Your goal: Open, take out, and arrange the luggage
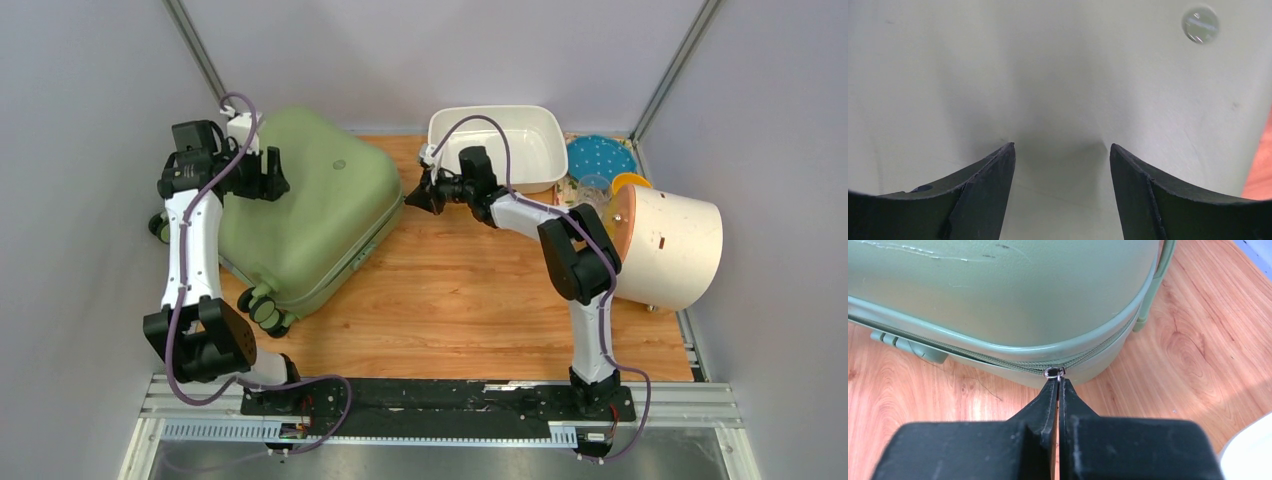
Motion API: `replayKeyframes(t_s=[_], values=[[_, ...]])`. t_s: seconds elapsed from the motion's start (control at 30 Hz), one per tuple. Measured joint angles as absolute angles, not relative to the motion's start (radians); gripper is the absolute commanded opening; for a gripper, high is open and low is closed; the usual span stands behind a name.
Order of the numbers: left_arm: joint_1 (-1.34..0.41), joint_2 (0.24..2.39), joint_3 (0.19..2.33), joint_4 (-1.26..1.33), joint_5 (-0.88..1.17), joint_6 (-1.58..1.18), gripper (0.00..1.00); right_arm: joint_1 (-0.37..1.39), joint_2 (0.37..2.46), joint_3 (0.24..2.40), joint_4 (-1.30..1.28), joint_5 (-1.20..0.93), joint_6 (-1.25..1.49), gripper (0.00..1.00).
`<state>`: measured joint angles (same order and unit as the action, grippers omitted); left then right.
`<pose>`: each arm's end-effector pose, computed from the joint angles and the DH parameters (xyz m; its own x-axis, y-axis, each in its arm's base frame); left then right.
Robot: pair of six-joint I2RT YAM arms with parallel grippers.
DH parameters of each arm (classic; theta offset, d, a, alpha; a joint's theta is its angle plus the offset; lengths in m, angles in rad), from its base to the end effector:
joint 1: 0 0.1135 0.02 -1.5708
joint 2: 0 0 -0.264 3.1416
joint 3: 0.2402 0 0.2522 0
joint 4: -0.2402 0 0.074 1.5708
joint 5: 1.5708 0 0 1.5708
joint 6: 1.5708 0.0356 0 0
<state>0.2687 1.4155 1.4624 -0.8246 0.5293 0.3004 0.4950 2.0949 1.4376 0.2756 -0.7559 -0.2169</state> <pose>0.2898 0.0612 0.3723 -0.6113 0.0966 -0.7855 0.3126 0.9413 -0.1276 0.4067 0.2473 0.2027 -0.1252 -0.2455 -0.9613 -0.9551 0.2919 0.0498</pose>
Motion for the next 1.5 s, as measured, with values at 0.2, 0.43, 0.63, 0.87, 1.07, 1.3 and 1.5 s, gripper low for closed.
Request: replayKeyframes(t_s=[0.2,0.43,0.63,0.87,1.07,1.3,1.5], values=[[0.268,1.547,1.584,-0.693,0.301,0.167,0.80,0.483,2.106,1.444,0.281,-0.809,-0.220,0.00],[0.263,1.799,1.768,-0.464,-0.036,0.074,0.82,0.473,2.106,1.420,0.321,-0.832,-0.202,0.00],[0.249,2.006,1.884,-0.289,-0.256,0.112,0.82,0.468,2.104,1.420,0.327,-0.841,-0.182,0.00],[0.203,2.168,2.000,-0.103,-0.351,0.278,0.83,0.465,2.102,1.409,0.343,-0.847,-0.184,0.00],[0.169,2.243,2.042,0.007,-0.346,0.418,0.84,0.463,2.102,1.408,0.342,-0.858,-0.194,0.00],[0.151,2.260,2.049,0.027,-0.231,0.535,0.83,0.456,2.102,1.402,0.336,-0.896,-0.200,0.00],[0.138,2.232,2.000,0.038,-0.071,0.627,0.82,0.448,2.072,1.353,0.327,-0.929,-0.199,0.00]])
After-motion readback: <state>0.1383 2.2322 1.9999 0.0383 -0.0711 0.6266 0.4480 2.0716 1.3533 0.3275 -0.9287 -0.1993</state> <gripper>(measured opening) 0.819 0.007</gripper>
